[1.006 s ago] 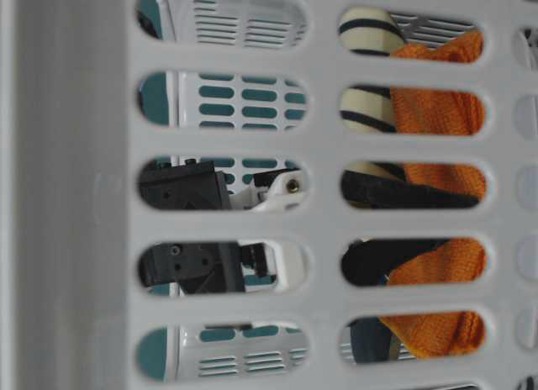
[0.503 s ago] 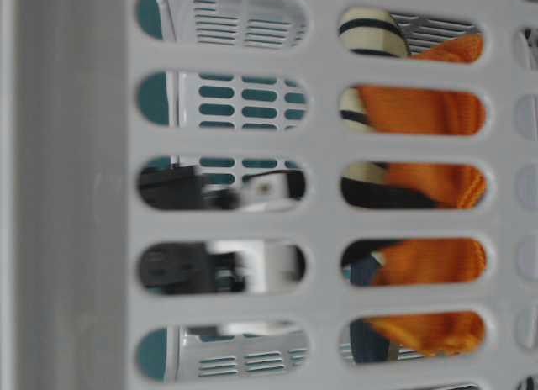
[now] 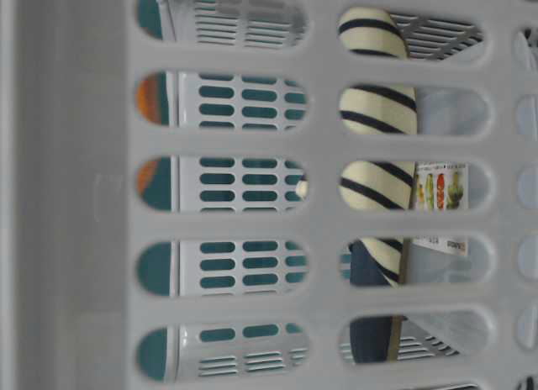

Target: Pick up the orange cloth from the shopping basket with the left arm.

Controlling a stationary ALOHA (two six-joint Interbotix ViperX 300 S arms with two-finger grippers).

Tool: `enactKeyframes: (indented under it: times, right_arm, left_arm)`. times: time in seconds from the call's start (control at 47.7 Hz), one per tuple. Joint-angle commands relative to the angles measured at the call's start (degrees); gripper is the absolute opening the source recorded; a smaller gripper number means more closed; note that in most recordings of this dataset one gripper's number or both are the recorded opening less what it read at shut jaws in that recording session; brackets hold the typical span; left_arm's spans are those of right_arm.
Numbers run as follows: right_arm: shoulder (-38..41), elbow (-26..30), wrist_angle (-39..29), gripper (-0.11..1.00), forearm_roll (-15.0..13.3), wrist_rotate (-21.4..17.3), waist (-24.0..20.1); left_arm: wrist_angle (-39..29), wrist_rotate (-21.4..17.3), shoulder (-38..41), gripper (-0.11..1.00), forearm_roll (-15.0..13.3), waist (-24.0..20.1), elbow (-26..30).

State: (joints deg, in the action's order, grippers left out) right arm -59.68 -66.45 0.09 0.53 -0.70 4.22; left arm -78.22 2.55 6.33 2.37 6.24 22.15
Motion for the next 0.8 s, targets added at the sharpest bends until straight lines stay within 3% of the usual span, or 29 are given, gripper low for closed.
enactKeyframes:
  times: [0.0,0.776]
  right_arm:
    - [0.3,0.4,0.3,0.75,0.3,-0.1,0.2]
    - [0.1,0.4,0.3,0.75,0.3,-0.1,0.2]
  left_arm:
    - [-4.0,0.1,-0.9,0.12,0.2,0.2,5.4]
    - [-4.9,0.1,0.4,0.12,0.2,-0.2,6.5]
